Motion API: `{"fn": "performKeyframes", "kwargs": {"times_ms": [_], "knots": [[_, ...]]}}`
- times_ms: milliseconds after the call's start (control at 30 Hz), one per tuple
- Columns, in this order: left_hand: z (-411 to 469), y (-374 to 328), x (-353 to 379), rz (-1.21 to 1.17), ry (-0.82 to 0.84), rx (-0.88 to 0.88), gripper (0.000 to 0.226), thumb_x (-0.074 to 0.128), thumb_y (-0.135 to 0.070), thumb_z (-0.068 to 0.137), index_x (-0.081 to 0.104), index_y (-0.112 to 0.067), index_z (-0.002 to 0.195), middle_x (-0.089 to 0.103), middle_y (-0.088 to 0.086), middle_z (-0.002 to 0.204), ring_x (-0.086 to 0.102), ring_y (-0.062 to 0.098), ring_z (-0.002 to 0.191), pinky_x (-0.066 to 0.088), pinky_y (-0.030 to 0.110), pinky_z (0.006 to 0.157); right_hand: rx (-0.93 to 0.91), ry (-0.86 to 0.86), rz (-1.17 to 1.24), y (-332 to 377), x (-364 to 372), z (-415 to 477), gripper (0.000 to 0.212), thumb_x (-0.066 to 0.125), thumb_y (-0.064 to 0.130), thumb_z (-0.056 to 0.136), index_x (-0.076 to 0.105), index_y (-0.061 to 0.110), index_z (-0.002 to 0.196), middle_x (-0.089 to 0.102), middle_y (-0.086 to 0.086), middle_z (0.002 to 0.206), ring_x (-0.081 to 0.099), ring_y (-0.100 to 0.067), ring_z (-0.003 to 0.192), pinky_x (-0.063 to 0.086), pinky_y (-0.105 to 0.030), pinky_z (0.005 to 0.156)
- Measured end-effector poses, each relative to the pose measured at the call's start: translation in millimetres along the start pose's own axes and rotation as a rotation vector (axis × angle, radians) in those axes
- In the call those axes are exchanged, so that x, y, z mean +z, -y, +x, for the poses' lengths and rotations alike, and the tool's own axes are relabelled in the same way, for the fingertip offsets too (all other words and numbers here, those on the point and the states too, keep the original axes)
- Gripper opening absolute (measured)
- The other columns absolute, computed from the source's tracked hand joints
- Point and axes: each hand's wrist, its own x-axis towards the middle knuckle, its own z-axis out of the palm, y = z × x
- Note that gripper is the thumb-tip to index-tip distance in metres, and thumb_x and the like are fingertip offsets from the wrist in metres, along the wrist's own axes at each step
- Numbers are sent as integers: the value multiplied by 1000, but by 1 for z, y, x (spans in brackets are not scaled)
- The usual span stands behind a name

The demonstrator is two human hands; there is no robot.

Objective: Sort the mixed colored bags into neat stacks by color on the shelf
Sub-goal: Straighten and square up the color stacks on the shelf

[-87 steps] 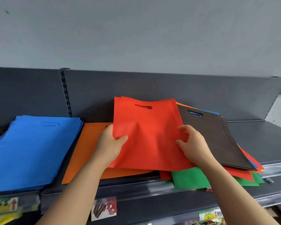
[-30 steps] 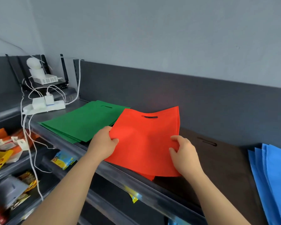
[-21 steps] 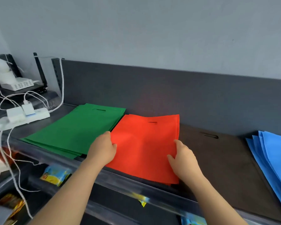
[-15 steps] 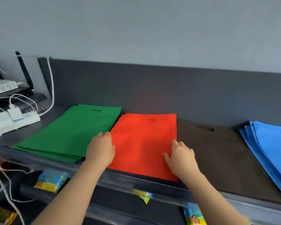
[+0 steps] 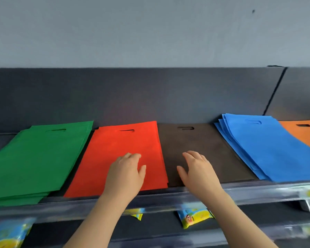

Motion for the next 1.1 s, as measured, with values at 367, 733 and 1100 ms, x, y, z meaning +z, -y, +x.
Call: {"fn": "performKeyframes", "kwargs": {"times_ms": [367,733,1100], "knots": [[7,-169,53,-127,28,237,38,49,-39,94,54,-26,130,59,-9,121,53,15,109,42,30,90,215,-61,-41,-149,-69,-55,41,46,35,96,47,15,131,52,0,132,47,-20,120,36,-31,101],[7,-375,123,-210,109,327,45,44,-43,96,47,-23,137,55,-8,129,48,13,119,40,28,97,335,-126,-126,-345,-156,-106,46,45,37,96,43,19,138,48,5,138,43,-16,126,31,-29,106],[43,-509,181,-224,164,431,40,45,-40,97,53,-20,130,60,-4,118,54,16,109,48,32,89,494,-139,-169,-481,-196,-106,44,48,37,95,46,18,135,48,2,139,44,-20,128,32,-33,107]]}}
